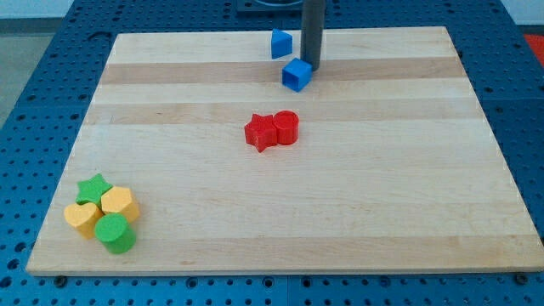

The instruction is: Move the blue cube towards center

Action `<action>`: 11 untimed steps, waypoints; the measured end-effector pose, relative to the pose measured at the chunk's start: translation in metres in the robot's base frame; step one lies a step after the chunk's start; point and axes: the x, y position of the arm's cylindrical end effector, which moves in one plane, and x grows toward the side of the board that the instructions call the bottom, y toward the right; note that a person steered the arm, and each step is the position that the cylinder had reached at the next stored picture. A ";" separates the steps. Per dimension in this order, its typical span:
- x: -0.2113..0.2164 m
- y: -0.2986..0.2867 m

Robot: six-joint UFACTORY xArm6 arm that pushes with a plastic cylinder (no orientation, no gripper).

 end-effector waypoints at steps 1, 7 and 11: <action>0.008 -0.011; 0.042 -0.075; 0.037 -0.069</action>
